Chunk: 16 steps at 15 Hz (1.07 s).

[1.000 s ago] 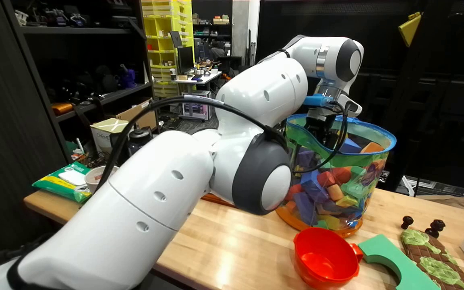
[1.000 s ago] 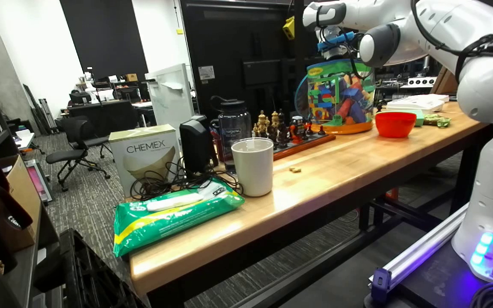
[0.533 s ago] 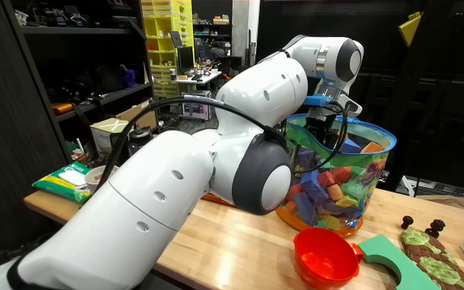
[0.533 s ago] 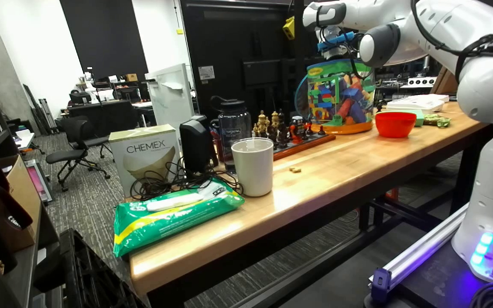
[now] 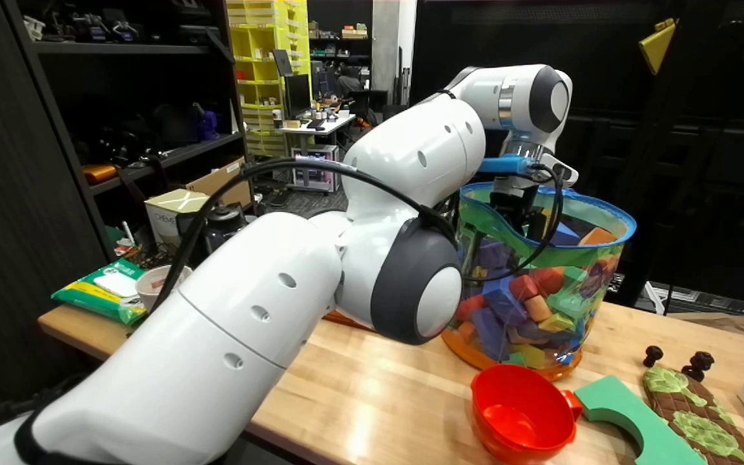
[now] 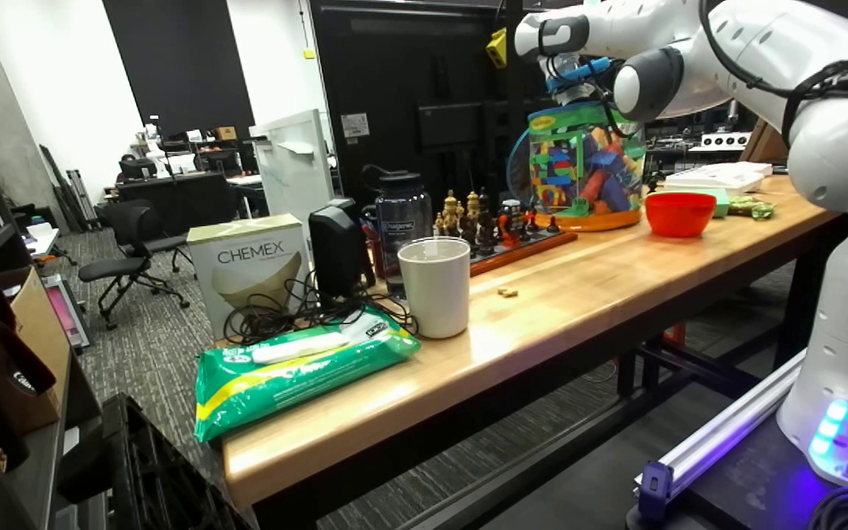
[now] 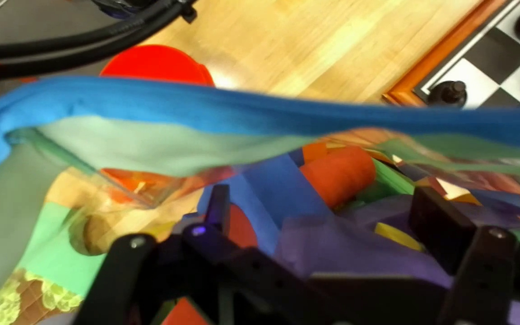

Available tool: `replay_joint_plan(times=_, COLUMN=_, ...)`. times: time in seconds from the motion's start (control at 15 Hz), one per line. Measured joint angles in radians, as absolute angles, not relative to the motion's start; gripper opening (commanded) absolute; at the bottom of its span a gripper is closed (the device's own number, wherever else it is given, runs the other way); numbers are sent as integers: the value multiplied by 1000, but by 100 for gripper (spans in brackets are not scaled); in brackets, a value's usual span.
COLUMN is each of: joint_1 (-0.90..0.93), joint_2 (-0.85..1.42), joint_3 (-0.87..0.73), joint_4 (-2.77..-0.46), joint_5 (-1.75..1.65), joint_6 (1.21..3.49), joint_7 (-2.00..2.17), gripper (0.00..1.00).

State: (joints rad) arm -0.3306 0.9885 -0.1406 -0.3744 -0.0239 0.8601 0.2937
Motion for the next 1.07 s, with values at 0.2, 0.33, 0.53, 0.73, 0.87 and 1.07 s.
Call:
replay_joint_plan(times=0.2, joint_1=-284, joint_2=997, joint_3=-176, joint_4=-375, joint_5=-159, joint_6=851, joint_7=162, gripper=100)
replay_joint_plan(times=0.33, joint_1=-253, joint_2=1002, joint_3=-199, joint_4=-375, joint_5=-240, joint_6=853, joint_7=76, gripper=100)
replay_joint_plan(times=0.53, joint_1=-249, joint_2=1005, joint_3=-200, joint_4=-371, joint_5=-227, joint_6=860, joint_7=122, gripper=100)
replay_joint_plan(times=0.73, joint_1=-300, joint_2=1001, joint_3=-170, joint_4=-369, joint_5=-101, joint_6=857, joint_7=266, gripper=100)
replay_joint_plan(times=0.87, joint_1=-346, joint_2=999, joint_3=-142, joint_4=-369, joint_5=-15, joint_6=859, joint_7=345, gripper=100)
replay_joint_plan(times=1.07, joint_1=-404, joint_2=997, joint_3=-101, joint_4=-369, joint_5=97, joint_6=900, joint_7=441, gripper=100)
